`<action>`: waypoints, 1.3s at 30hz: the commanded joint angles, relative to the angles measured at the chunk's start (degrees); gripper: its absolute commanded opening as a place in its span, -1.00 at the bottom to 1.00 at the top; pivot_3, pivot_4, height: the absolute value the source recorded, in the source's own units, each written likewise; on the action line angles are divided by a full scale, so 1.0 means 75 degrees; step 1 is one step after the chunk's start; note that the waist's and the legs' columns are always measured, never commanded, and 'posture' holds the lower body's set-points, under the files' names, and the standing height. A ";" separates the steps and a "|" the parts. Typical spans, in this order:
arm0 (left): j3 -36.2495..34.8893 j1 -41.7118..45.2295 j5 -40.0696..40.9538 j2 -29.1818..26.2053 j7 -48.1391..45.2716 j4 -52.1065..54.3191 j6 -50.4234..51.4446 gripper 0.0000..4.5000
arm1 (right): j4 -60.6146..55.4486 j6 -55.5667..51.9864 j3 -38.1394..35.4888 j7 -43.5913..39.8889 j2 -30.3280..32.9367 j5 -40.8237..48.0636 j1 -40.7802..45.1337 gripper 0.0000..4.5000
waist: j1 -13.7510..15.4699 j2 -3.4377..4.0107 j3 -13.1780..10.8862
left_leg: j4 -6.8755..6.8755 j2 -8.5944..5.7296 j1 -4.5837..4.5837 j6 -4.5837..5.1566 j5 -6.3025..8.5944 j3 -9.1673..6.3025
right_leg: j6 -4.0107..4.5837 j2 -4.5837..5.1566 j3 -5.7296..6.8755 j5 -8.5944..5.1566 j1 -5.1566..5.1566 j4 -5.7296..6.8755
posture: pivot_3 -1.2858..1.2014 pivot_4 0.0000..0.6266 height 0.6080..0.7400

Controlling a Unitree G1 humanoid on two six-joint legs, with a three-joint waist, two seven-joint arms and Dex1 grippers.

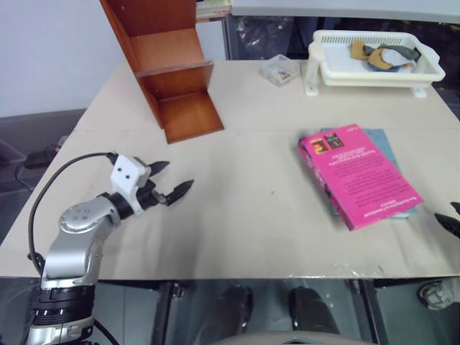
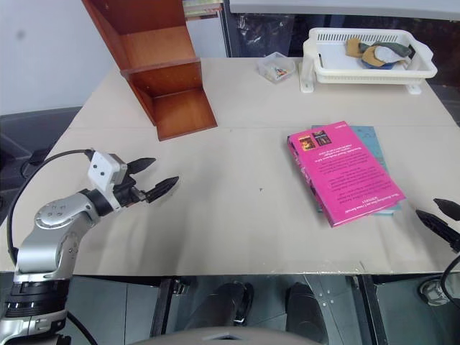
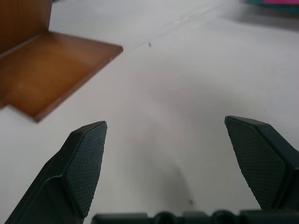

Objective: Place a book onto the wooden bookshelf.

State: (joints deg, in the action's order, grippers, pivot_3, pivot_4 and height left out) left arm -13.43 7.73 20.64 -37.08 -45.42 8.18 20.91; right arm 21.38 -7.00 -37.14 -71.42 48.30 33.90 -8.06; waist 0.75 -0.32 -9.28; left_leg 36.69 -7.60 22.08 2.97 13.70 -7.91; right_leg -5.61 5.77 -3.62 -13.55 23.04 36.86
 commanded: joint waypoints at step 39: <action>0.1276 0.5983 0.1703 0.5638 0.0988 -0.5254 0.4218 0.98 | -0.5667 -0.4748 -0.3068 0.0003 0.0147 0.4231 -0.2495 0.41 | 0.0036 -0.0040 -0.0021 | 0.0071 -0.0015 0.0132 0.0058 -0.0006 -0.0047 | -0.0011 -0.0015 0.0071 0.0001 0.0057 -0.0008 | 0.03 -0.52 1.00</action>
State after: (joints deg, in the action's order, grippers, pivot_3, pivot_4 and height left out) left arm -2.54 51.16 31.91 4.61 -39.35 -32.01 50.97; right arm -19.58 -43.36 -57.46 -71.31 49.61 64.68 -26.51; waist 1.02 -0.62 -9.44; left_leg 37.23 -7.71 23.07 3.40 13.66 -8.27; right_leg -5.69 5.65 -3.08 -13.54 23.46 36.80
